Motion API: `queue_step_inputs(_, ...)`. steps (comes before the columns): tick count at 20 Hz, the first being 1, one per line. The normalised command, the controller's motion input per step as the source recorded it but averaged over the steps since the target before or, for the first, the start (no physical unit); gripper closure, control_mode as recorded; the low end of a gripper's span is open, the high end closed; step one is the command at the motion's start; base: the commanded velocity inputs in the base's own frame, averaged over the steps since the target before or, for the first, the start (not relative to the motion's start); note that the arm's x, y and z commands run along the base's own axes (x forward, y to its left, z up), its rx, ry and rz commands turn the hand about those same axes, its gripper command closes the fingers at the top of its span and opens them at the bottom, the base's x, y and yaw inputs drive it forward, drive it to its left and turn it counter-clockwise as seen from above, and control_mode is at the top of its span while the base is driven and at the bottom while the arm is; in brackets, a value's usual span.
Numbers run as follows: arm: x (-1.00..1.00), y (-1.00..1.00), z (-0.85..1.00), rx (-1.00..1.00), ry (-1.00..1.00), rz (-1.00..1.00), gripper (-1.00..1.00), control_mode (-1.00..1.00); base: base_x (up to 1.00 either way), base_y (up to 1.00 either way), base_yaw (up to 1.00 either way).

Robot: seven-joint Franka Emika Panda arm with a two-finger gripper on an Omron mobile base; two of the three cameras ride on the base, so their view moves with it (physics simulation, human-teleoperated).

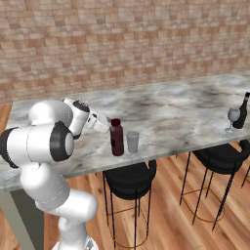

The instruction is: There is a wine glass and glass cup on the dining counter. Place the wine bottle next to the wine glass and the juice bottle next to the glass cup.

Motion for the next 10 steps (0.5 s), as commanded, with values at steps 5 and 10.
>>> queue_step_inputs(5,-0.08,0.02,0.01,0.00,0.00,0.00,-1.00,-1.00,0.00,0.00,0.00)
queue_step_inputs(10,-0.09,0.07,0.00,0.00,0.00,0.00,-1.00,-1.00,0.00,0.00,0.00)
